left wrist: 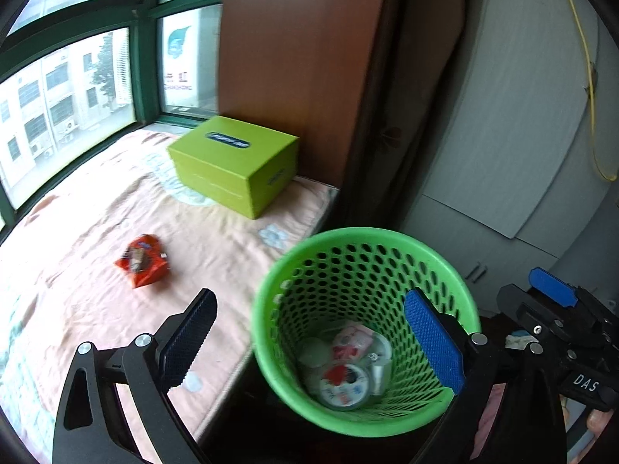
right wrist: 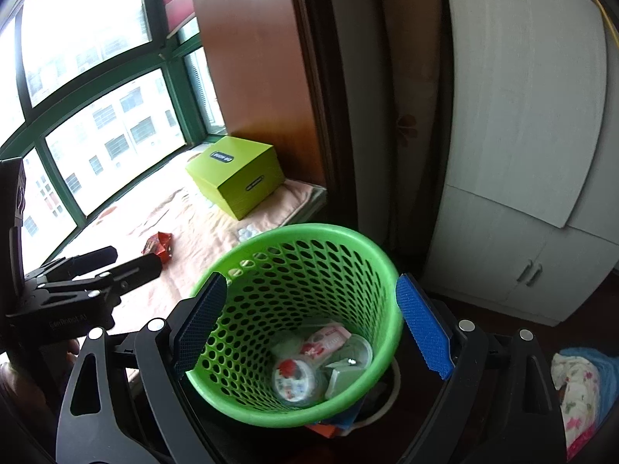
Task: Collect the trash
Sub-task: 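Move both open tools back over the bed toward the remaining items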
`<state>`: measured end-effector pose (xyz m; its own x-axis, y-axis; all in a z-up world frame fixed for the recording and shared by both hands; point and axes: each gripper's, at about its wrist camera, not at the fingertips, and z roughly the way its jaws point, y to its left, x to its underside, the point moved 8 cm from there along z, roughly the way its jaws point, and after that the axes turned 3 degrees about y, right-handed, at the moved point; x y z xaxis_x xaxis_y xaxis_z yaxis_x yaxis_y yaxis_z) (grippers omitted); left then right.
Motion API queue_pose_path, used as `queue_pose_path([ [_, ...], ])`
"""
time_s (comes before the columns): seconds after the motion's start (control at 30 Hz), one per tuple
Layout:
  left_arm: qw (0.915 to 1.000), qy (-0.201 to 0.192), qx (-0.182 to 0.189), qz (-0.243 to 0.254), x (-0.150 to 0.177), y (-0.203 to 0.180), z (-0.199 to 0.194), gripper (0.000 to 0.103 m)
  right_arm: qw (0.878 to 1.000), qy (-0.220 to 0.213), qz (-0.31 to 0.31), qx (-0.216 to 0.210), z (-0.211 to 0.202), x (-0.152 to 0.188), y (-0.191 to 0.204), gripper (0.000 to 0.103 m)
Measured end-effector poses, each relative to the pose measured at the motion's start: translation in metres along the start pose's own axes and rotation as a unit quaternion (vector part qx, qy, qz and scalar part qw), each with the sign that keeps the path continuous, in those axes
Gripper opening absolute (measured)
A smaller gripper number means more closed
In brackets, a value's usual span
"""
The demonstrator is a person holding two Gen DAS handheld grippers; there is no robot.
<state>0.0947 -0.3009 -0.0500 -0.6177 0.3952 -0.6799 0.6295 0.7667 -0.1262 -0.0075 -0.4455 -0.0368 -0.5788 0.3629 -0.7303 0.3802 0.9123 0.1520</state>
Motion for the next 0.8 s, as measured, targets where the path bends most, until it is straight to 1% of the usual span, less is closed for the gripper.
queue_pose_path([
  [0.27,0.9980,-0.007,-0.046,-0.042,0.007,0.056,-0.014,0.094,0.999,0.008,-0.026,-0.027,0.011,-0.003,0.034,0.089],
  [0.47,0.9933,-0.008,-0.083,-0.080,0.015,0.106,-0.024,0.094,0.997,0.015,-0.048,-0.051,0.023,-0.005,0.064,0.089],
  [0.6,0.9891,-0.012,-0.110,-0.098,0.020,0.138,-0.032,0.094,0.996,0.022,-0.058,-0.067,0.031,-0.007,0.084,0.089],
  [0.8,0.9789,-0.009,-0.159,-0.128,0.029,0.195,-0.036,0.094,0.993,0.029,-0.073,-0.086,0.043,-0.010,0.112,0.089],
])
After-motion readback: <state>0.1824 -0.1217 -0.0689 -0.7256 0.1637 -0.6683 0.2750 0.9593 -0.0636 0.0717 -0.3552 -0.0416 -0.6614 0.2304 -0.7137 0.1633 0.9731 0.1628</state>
